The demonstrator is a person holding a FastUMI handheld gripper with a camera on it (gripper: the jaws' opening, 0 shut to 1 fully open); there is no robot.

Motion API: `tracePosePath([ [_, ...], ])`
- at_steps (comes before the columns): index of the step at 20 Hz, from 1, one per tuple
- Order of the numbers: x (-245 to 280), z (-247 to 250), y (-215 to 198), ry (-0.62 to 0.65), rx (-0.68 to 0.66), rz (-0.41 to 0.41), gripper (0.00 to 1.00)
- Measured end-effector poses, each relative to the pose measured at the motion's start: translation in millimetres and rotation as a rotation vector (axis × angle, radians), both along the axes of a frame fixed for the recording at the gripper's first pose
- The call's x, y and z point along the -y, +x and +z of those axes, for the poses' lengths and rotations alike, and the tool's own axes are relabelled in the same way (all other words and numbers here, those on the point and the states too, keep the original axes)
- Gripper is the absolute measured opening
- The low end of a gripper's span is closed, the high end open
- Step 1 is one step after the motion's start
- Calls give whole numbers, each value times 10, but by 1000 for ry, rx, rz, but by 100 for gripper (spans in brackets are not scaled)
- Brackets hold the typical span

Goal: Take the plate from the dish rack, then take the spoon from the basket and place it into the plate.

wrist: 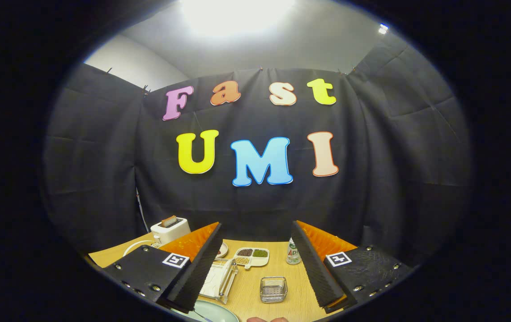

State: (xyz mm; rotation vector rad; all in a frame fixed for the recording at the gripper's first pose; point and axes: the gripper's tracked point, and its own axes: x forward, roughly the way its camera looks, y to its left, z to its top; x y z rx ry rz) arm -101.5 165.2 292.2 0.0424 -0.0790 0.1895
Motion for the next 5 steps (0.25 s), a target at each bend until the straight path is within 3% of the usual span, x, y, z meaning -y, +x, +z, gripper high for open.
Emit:
tracePosePath([
  [5,143,-121,9,-30,-9,-16,96],
])
